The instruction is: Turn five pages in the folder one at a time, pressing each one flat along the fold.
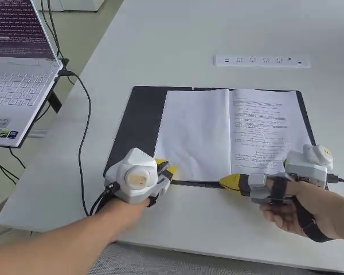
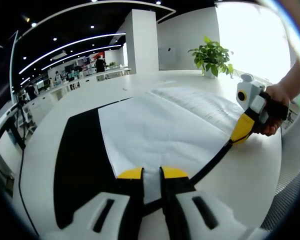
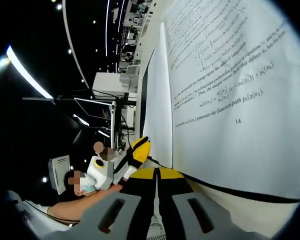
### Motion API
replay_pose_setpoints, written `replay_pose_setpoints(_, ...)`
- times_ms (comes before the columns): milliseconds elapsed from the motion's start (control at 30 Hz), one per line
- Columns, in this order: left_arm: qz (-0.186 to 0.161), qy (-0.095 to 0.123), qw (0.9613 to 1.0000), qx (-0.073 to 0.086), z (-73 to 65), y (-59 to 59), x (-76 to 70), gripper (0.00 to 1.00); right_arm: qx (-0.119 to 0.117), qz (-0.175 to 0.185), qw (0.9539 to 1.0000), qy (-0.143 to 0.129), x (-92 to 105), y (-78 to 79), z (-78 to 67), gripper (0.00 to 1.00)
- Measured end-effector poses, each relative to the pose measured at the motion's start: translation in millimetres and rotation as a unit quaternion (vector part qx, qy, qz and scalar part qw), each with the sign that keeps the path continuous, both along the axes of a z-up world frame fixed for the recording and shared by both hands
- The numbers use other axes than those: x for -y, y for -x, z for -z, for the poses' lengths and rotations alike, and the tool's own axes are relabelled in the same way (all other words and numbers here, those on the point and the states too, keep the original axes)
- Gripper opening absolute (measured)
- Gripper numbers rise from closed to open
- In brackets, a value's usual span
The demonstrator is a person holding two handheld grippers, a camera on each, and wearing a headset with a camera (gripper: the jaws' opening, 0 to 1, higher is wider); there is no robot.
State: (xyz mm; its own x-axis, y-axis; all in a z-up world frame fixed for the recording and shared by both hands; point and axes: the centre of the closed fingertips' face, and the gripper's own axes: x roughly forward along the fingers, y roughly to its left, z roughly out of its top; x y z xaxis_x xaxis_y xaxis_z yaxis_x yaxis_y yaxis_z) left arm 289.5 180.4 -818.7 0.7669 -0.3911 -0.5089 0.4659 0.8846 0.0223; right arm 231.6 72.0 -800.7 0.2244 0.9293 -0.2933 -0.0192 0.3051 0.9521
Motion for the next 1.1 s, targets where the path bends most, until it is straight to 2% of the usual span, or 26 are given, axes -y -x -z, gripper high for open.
replay_pose_setpoints(67, -0.001, 0.0, 1.0, 0.0, -0.2, 0.2, 0.0, 0.11, -0.003, -0.001, 1.0, -0.001, -2.4, 10.6, -5.2, 0.0)
replay_pose_setpoints(167, -0.001, -0.001, 1.0, -0.001, -0.5, 0.5, 0.1, 0.11, -0.004, 0.001, 1.0, -0.005, -1.8, 14.2, -5.6, 0.0)
replay_pose_setpoints(300, -0.006, 0.004, 1.0, -0.006, -1.2, 0.5, 0.0, 0.11, 0.01, -0.001, 0.9999, -0.008, -0.8, 17.3, -13.1, 0.0)
replay_pose_setpoints(367, -0.011, 0.007, 0.9998, -0.014, -2.0, 0.3, -0.1, 0.11, 0.027, 0.003, 0.9996, -0.006, 3.0, 14.3, -19.4, 0.0)
replay_pose_setpoints(467, -0.034, 0.03, 0.9979, -0.048, -2.1, 0.5, -1.2, 0.11, 0.063, 0.025, 0.9977, 0.003, 12.7, 4.9, -32.9, 0.0)
replay_pose_setpoints(533, -0.035, 0.023, 0.9974, -0.059, -4.2, 1.7, -4.7, 0.1, 0.098, 0.049, 0.9939, 0.016, 26.4, -2.4, -47.7, 0.0)
replay_pose_setpoints(600, -0.035, 0.016, 0.997, -0.067, -7.2, 5.9, -7.7, 0.1, 0.118, 0.062, 0.9907, 0.03, 37.4, -5.6, -56.2, 0.0)
replay_pose_setpoints(633, -0.034, 0.018, 0.9971, -0.065, -10.3, 7.4, -9.2, 0.1, 0.137, 0.07, 0.9872, 0.044, 46.6, -8.0, -62.3, 0.02)
replay_pose_setpoints(733, -0.036, 0.02, 0.9967, -0.07, -19.3, 12.5, -15.1, 0.14, 0.173, 0.078, 0.9789, 0.075, 67.2, -10.8, -74.3, 0.08)
replay_pose_setpoints(767, -0.037, 0.022, 0.9967, -0.069, -24.8, 15.1, -17.1, 0.15, 0.198, 0.085, 0.9719, 0.095, 74.9, -10.9, -81.5, 0.09)
replay_pose_setpoints(800, -0.037, 0.023, 0.9966, -0.069, -29.0, 17.1, -18.5, 0.16, 0.213, 0.089, 0.966, 0.117, 82.7, -11.6, -83.5, 0.11)
replay_pose_setpoints(833, -0.038, 0.024, 0.9966, -0.07, -32.5, 18.7, -19.7, 0.16, 0.223, 0.093, 0.9614, 0.132, 87.5, -10.9, -86.7, 0.16)
replay_pose_setpoints(867, -0.04, 0.025, 0.9965, -0.069, -36.8, 20.8, -21.2, 0.17, 0.241, 0.1, 0.9532, 0.153, 96.3, -11.4, -91.9, 0.21)
replay_pose_setpoints(933, -0.039, 0.024, 0.9969, -0.064, -47.8, 25.6, -23.8, 0.2, 0.26, 0.098, 0.9436, 0.18, 105.0, -8.1, -96.8, 0.32)
replay_pose_setpoints(967, -0.04, 0.028, 0.9972, -0.057, -56.2, 27.6, -25.6, 0.21, 0.27, 0.098, 0.9381, 0.194, 109.4, -6.7, -99.6, 0.35)
replay_pose_setpoints(1000, -0.042, 0.028, 0.9973, -0.053, -60.8, 28.7, -27.2, 0.23, 0.285, 0.1, 0.9299, 0.21, 115.5, -5.1, -103.9, 0.37)
replay_pose_setpoints(1100, -0.047, 0.035, 0.9973, -0.045, -75.4, 34.1, -32.3, 0.31, 0.306, 0.107, 0.9156, 0.238, 127.2, 0.3, -112.7, 0.41)
